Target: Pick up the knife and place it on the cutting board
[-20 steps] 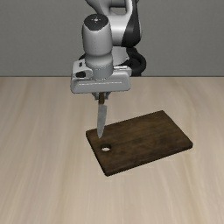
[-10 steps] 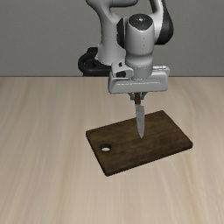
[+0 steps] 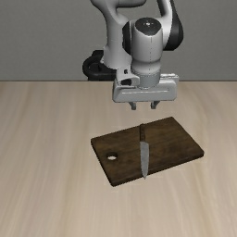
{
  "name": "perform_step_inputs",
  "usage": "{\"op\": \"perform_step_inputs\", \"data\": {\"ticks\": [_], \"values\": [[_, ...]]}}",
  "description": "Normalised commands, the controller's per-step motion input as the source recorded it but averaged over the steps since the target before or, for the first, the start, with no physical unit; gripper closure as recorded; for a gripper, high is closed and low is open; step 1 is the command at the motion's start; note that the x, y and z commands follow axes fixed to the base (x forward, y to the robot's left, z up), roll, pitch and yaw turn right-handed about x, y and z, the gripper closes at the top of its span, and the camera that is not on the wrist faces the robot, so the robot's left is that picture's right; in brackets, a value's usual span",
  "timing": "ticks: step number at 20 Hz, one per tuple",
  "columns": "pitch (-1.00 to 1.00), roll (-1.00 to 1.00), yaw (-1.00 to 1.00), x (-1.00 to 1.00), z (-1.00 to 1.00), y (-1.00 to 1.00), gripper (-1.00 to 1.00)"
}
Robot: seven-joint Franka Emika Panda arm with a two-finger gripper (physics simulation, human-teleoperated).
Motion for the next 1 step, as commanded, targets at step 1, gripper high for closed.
{"op": "perform_step_inputs", "data": {"ticks": [1], "values": [[0.00, 0.00, 0.00, 0.00, 0.00, 0.00, -1.00]]}}
